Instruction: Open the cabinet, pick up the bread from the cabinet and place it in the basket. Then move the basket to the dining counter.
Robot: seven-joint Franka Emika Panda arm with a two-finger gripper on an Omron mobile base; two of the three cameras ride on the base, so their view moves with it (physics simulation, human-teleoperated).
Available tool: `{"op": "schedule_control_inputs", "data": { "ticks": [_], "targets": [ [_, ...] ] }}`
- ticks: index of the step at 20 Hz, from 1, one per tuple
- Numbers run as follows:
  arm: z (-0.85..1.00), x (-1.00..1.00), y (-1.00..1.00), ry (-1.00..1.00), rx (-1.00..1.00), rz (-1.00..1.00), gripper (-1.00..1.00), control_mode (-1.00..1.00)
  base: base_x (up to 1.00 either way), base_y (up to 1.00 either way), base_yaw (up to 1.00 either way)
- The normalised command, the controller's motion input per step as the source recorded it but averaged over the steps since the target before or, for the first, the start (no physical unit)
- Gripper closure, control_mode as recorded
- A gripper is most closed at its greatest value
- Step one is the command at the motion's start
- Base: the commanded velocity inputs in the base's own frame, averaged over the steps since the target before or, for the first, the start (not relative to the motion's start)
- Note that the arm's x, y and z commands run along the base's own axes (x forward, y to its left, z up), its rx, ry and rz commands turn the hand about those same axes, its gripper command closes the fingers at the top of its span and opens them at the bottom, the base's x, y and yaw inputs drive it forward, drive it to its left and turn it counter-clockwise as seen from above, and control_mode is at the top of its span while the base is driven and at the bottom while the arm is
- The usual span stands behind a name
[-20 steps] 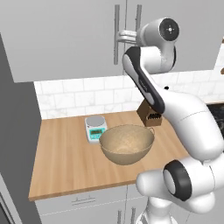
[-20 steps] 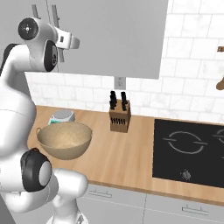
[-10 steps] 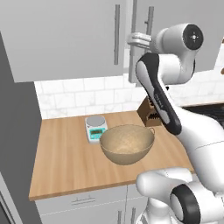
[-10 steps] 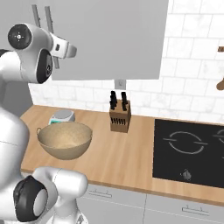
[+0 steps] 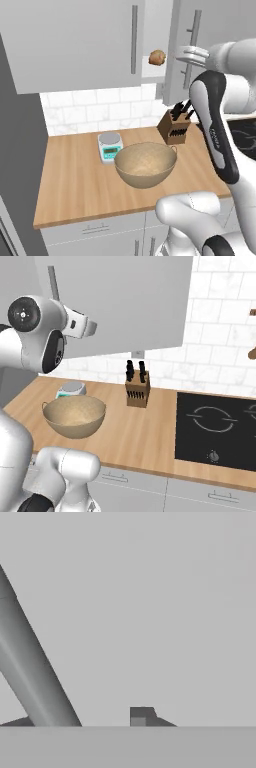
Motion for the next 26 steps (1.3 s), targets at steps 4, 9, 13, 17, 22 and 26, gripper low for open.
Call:
{"op": "schedule_control_inputs", "data": {
  "ticks": [4, 9, 13, 17, 22, 26],
  "targets": [
    [0.38, -1.0, -1.0, 0.0, 0.03, 0.0, 1.0, -1.0, 0.0, 0.0, 0.0],
    [0.34, -1.0, -1.0, 0.03, 0.04, 0.0, 1.0, -1.0, 0.0, 0.0, 0.0],
    [0.22, -1.0, -0.68, 0.12, 0.02, 0.0, 1.0, -1.0, 0.0, 0.0, 0.0],
    [0.02, -1.0, 0.0, 0.2, 0.0, 0.0, -1.0, -1.0, 0.0, 0.0, 0.0],
    [-0.2, -1.0, 0.09, 0.19, 0.0, -0.01, -1.0, -1.0, 0.0, 0.0, 0.0],
    [-0.01, -0.93, 0.59, 0.04, 0.0, -0.02, -1.0, -1.0, 0.0, 0.0, 0.0]
  ]
}}
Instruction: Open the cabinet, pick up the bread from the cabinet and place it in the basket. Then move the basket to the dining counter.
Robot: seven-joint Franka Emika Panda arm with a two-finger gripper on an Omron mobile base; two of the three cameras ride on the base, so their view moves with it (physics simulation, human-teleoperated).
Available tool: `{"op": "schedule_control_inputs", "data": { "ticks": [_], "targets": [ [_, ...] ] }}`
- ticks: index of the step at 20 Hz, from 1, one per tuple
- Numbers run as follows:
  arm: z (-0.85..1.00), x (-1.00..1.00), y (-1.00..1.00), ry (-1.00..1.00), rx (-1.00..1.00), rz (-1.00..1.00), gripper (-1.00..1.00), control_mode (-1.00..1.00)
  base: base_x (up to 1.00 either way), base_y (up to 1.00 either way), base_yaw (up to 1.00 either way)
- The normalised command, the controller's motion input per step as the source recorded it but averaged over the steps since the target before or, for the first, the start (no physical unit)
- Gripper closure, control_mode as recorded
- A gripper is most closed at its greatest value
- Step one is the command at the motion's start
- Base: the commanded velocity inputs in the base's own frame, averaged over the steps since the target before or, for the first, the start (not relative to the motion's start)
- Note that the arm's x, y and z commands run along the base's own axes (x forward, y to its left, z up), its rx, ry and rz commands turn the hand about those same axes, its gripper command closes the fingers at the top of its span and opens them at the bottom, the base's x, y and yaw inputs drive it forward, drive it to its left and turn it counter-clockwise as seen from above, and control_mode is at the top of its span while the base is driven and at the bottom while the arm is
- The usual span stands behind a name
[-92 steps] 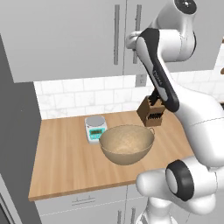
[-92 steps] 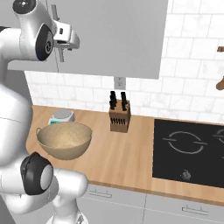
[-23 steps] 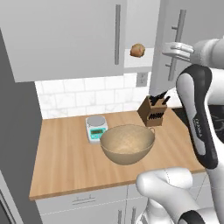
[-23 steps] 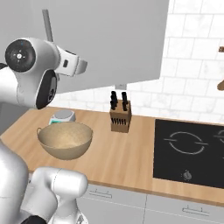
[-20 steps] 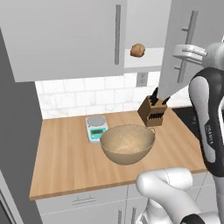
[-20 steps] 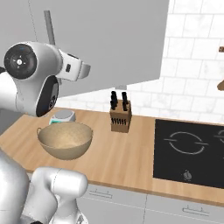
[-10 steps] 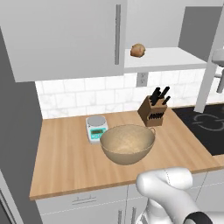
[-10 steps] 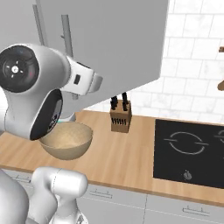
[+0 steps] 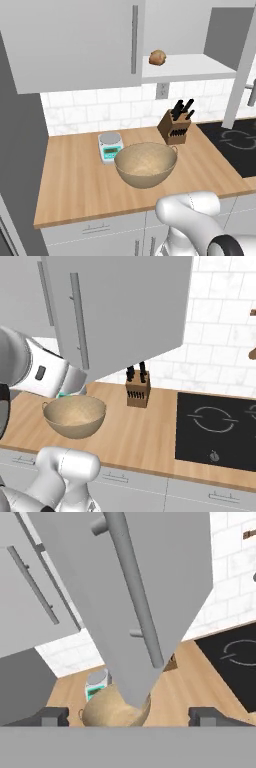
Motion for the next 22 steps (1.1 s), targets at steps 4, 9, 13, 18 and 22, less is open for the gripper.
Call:
{"op": "schedule_control_inputs", "data": {
  "ticks": [4, 9, 13, 18, 22],
  "targets": [
    [-0.2, -0.14, 1.0, 0.12, 0.0, -0.19, -1.0, -1.0, 0.0, 0.0, 0.0],
    [-0.05, 0.58, 0.98, 0.07, 0.0, -0.36, -1.0, -1.0, 0.0, 0.0, 0.0],
    [-0.14, 1.0, 0.47, 0.0, 0.0, -0.48, -1.0, -1.0, 0.0, 0.0, 0.0],
    [-0.35, 0.95, 0.02, -0.12, 0.1, -0.55, -1.0, -1.0, 0.0, 0.0, 0.0],
    [-0.47, 0.85, 0.0, -0.22, 0.25, -0.56, -1.0, -1.0, 0.0, 0.0, 0.0]
  ]
}}
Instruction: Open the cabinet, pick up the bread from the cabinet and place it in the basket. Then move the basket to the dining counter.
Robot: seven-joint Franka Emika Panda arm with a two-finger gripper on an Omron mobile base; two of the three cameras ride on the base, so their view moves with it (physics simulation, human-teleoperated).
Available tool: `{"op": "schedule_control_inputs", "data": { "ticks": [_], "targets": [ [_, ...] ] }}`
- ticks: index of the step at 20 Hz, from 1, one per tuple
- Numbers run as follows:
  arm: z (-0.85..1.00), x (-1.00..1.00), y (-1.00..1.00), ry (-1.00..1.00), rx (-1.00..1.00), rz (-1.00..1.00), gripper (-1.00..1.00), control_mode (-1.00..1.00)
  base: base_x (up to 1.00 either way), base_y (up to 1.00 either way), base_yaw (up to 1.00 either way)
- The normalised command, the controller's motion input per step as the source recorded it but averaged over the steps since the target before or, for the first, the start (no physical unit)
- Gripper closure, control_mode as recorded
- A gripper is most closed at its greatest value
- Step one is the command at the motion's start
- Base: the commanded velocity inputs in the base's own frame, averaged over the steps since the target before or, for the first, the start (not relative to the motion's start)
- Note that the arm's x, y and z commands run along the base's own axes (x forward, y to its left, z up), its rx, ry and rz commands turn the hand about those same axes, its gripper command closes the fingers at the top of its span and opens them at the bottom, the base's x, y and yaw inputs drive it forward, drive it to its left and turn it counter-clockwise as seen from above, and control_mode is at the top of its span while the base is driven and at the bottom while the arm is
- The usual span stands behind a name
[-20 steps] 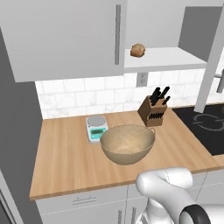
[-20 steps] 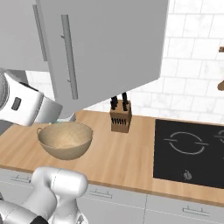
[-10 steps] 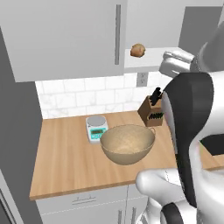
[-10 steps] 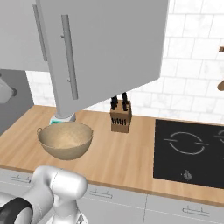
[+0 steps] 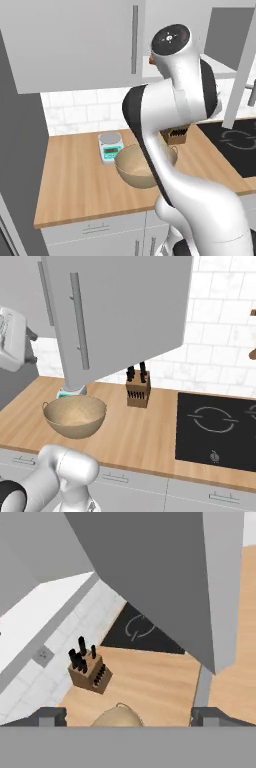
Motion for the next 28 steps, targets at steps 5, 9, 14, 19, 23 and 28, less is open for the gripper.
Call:
{"op": "schedule_control_inputs", "data": {
  "ticks": [5, 9, 14, 19, 23, 28],
  "targets": [
    [-0.04, 0.67, 0.0, -0.18, 0.22, -0.47, -1.0, -1.0, 0.0, 0.0, 0.0],
    [0.06, 0.61, -0.23, -0.25, 0.13, -0.41, -1.0, -1.0, 0.0, 0.0, 0.0],
    [-0.01, 0.19, -0.15, -0.35, 0.12, -0.45, -1.0, -1.0, 0.0, 0.0, 0.0],
    [-0.07, 0.31, -0.38, -0.37, 0.1, -0.47, -1.0, -1.0, 0.0, 0.0, 0.0],
    [0.0, 0.28, -0.54, -0.29, 0.1, -0.33, -1.0, -1.0, 0.0, 0.0, 0.0],
    [0.0, 0.06, -0.39, -0.29, 0.08, -0.27, -1.0, -1.0, 0.0, 0.0, 0.0]
  ]
}}
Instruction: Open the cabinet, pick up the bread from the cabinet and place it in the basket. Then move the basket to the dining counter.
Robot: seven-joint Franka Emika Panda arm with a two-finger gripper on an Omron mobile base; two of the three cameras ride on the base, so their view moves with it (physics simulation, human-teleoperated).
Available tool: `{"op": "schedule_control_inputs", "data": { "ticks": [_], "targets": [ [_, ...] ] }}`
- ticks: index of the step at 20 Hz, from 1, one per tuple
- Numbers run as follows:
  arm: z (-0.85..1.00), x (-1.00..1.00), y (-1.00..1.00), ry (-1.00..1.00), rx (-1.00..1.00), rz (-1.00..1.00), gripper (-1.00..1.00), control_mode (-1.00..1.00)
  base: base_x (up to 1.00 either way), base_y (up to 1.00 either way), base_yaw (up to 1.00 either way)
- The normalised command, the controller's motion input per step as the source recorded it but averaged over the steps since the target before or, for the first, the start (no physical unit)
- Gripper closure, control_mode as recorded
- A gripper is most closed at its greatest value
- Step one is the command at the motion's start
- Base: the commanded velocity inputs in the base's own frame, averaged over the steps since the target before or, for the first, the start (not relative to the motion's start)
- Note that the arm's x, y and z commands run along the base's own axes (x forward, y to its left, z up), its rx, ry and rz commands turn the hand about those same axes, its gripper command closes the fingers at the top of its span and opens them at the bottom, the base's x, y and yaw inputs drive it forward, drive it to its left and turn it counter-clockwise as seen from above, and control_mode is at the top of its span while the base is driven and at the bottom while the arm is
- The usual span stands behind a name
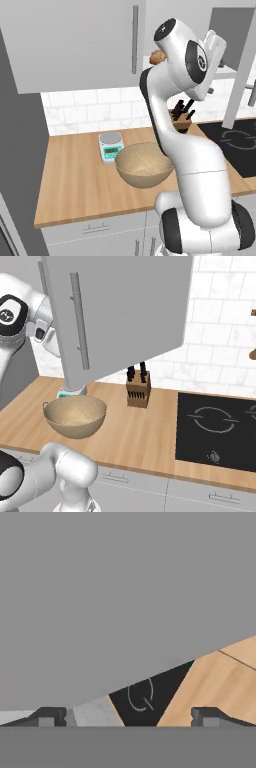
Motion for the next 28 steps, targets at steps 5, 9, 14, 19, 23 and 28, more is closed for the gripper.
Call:
{"op": "schedule_control_inputs", "data": {
  "ticks": [5, 9, 14, 19, 23, 28],
  "targets": [
    [0.0, -0.17, -0.79, -0.26, 0.08, -0.27, -1.0, -1.0, 0.0, 0.0, 0.0],
    [0.0, -0.17, -1.0, -0.21, 0.07, -0.28, -1.0, -1.0, 0.0, 0.0, 0.0],
    [0.0, 0.0, -1.0, -0.11, 0.07, -0.28, -1.0, -1.0, 0.0, 0.0, 0.0],
    [0.0, 0.02, -0.75, -0.17, 0.11, -0.1, -1.0, -1.0, 0.0, 0.0, 0.0],
    [-0.08, 0.05, 0.59, -0.23, 0.06, 0.0, -1.0, -1.0, 0.0, 0.0, 0.0],
    [0.0, -0.04, 1.0, -0.24, 0.0, 0.14, -1.0, -1.0, 0.0, 0.0, 0.0]
  ]
}}
